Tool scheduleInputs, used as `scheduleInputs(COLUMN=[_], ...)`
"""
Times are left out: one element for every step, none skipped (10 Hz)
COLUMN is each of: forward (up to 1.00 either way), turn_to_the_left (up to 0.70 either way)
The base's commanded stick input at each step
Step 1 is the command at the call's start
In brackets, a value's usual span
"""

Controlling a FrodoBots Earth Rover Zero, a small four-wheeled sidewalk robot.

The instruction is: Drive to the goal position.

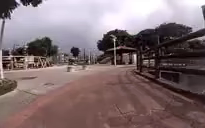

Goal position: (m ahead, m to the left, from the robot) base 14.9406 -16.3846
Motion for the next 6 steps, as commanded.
scheduleInputs(forward=[1.0, 1.0, 1.0, 1.0, 1.0, 1.0], turn_to_the_left=[0.0, 0.0, 0.0, 0.0, 0.0, 0.0])
